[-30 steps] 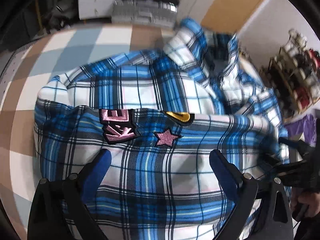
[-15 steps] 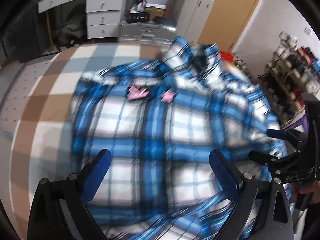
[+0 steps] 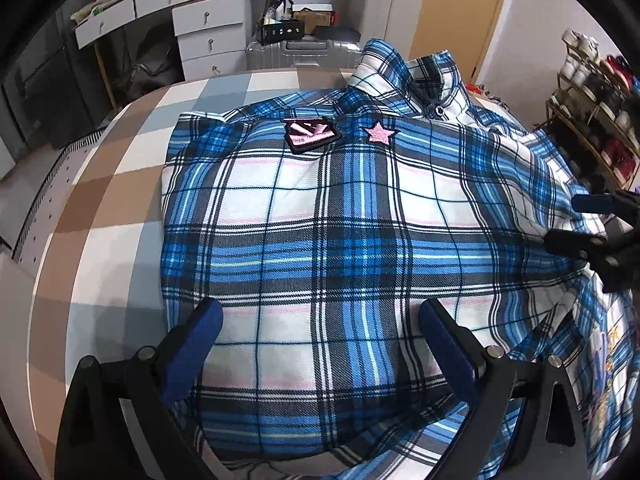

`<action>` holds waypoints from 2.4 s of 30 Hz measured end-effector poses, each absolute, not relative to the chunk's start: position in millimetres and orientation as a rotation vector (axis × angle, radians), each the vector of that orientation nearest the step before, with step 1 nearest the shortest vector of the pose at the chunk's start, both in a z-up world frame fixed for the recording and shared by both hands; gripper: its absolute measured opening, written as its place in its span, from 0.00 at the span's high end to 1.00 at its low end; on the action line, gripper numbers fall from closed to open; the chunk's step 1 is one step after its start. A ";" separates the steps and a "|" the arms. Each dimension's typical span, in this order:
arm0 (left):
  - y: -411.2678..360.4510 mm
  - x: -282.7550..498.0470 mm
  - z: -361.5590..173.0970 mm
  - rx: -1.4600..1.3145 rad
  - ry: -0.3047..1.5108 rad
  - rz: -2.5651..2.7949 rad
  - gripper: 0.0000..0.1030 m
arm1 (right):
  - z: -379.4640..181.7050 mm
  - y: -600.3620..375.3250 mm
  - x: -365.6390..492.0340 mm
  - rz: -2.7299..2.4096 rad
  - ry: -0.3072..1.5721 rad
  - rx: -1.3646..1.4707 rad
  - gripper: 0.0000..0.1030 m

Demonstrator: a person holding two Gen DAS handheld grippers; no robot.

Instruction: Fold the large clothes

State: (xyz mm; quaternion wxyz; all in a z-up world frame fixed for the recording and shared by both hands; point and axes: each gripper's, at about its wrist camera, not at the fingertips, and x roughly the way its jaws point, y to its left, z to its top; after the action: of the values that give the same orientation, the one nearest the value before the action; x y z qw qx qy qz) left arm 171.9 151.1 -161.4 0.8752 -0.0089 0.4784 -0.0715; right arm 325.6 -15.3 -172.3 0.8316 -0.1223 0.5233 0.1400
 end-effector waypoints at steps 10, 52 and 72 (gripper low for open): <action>167.8 188.7 -122.0 -0.196 1.078 -0.229 0.07 | -177.4 -28.7 332.3 0.332 1.161 -0.268 0.00; 128.3 309.6 -58.7 -0.412 0.995 -0.379 0.94 | -68.4 -44.4 416.8 0.280 0.869 -0.128 0.96; 136.0 101.8 -130.7 -0.544 0.938 -0.379 0.94 | -141.8 -78.7 155.2 0.241 0.738 0.083 0.96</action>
State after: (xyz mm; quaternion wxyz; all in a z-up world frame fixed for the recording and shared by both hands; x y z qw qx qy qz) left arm 101.8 136.0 -130.7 0.8395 -0.2572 0.4438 -0.1794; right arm 155.2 -78.7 -141.8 0.9247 0.0402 0.3598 0.1176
